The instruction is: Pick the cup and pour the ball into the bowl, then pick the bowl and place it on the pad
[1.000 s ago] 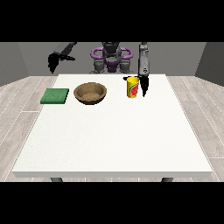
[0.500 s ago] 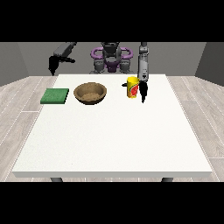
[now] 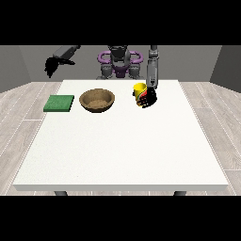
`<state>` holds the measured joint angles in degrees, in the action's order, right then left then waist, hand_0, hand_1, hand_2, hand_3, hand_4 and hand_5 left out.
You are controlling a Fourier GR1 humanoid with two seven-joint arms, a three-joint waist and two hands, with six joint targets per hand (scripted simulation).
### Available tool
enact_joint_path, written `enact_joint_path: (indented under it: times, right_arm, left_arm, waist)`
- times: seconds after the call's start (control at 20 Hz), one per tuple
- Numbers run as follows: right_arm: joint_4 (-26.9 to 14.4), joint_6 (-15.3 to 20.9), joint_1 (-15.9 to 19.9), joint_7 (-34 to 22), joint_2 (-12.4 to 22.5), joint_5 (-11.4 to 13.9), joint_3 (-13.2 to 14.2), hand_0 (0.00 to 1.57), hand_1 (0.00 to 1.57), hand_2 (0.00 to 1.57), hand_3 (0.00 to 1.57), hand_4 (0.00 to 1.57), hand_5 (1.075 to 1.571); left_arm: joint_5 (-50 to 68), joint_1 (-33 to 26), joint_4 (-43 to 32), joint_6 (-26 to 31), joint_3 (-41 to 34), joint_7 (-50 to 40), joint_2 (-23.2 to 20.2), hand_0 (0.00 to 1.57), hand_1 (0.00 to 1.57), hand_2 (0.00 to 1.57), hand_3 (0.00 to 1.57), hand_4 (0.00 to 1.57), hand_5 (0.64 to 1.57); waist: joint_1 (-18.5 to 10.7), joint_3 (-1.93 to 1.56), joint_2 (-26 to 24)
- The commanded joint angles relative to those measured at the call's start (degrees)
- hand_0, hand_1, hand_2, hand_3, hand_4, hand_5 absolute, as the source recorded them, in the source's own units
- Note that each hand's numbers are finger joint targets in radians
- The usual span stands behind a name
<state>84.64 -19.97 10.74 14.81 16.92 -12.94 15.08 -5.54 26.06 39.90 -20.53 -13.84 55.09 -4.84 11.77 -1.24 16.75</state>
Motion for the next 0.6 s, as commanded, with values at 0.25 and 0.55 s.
enact_joint_path:
  times: [0.25,0.55]
  right_arm:
    - [-8.78,-0.48,-3.53,-4.27,1.19,0.82,0.84,0.00,0.00,0.00,0.00,0.00,1.569]
    - [-13.80,-1.13,-1.49,-2.69,1.52,-0.05,2.28,0.00,0.00,0.00,0.00,0.00,1.568]
  left_arm:
    - [-12.73,0.25,-0.96,-5.89,8.79,-18.33,-7.24,1.38,1.38,1.57,1.57,1.57,1.341]
    - [-21.07,12.57,-1.56,-3.35,12.48,-36.22,-17.70,1.46,1.46,1.57,1.57,1.57,1.282]
  waist:
    - [-5.23,1.00,-15.32]
    - [-5.25,1.06,-15.60]
